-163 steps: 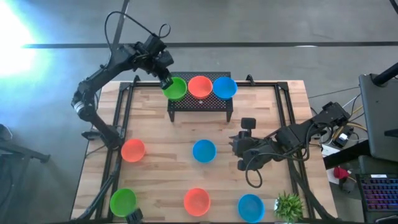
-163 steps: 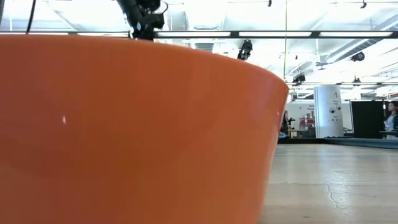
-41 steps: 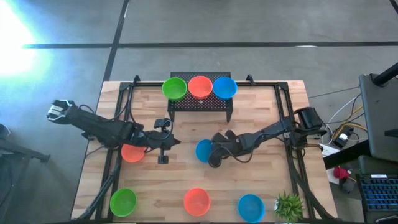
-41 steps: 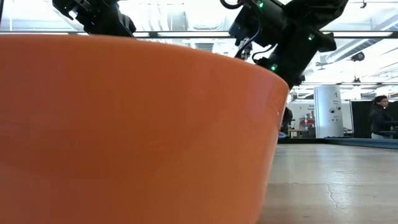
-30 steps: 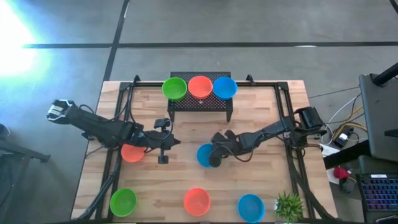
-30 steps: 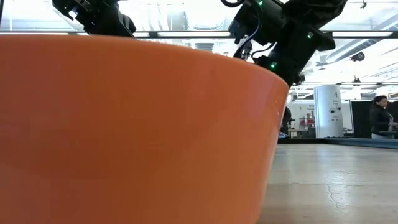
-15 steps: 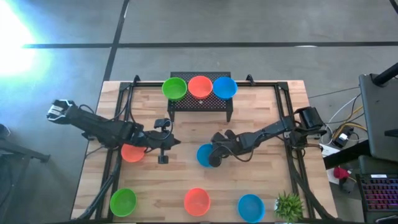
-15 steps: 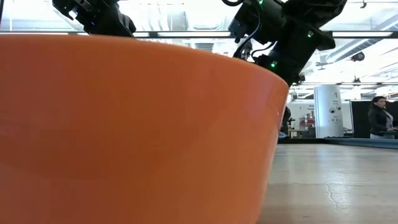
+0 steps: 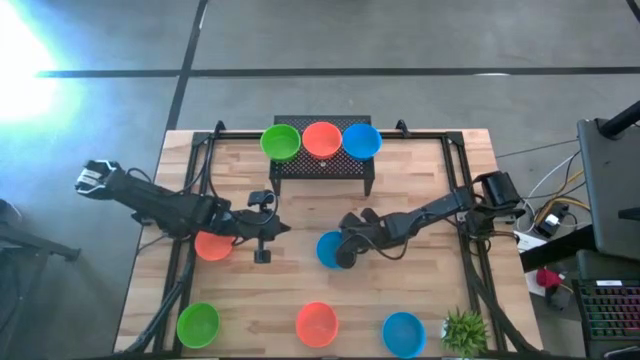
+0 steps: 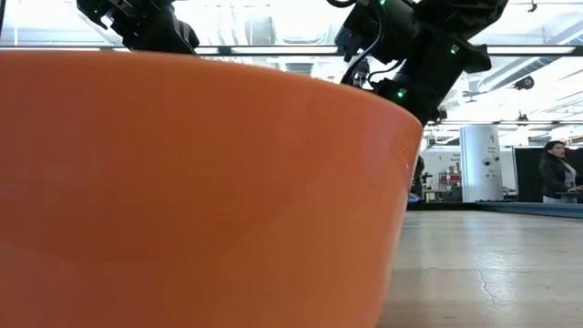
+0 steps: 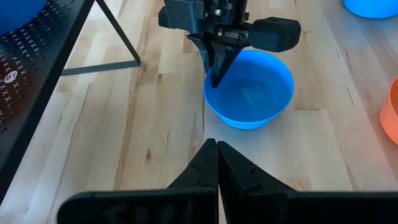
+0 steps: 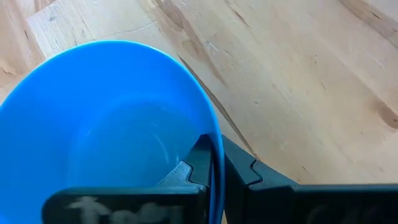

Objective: Pick & Place Mini bowls
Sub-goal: Stack the top blue bowl on the blue bowl on the shelf

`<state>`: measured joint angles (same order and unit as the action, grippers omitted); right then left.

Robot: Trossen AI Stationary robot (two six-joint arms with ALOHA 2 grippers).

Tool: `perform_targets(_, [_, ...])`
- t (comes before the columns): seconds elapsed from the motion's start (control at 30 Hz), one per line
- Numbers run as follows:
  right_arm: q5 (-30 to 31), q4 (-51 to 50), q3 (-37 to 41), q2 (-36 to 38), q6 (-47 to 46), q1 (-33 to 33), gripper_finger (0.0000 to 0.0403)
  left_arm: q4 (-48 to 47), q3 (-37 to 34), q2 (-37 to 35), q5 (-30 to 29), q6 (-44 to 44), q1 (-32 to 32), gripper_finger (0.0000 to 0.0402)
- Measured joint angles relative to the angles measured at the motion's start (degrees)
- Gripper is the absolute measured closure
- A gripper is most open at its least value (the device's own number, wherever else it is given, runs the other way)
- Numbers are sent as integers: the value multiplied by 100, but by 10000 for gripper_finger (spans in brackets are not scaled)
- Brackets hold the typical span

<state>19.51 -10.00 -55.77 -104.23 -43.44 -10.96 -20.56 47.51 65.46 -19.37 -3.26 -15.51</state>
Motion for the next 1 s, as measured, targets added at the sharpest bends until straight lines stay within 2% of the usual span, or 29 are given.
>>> perform_targets(0.4, [9, -37, 7, 344, 93, 4, 391, -4, 0, -1, 1, 1, 0, 402])
perform_targets(1.0, [9, -315, 7, 1806, 641, -2, 390, -6, 0, -1, 1, 64, -4, 402])
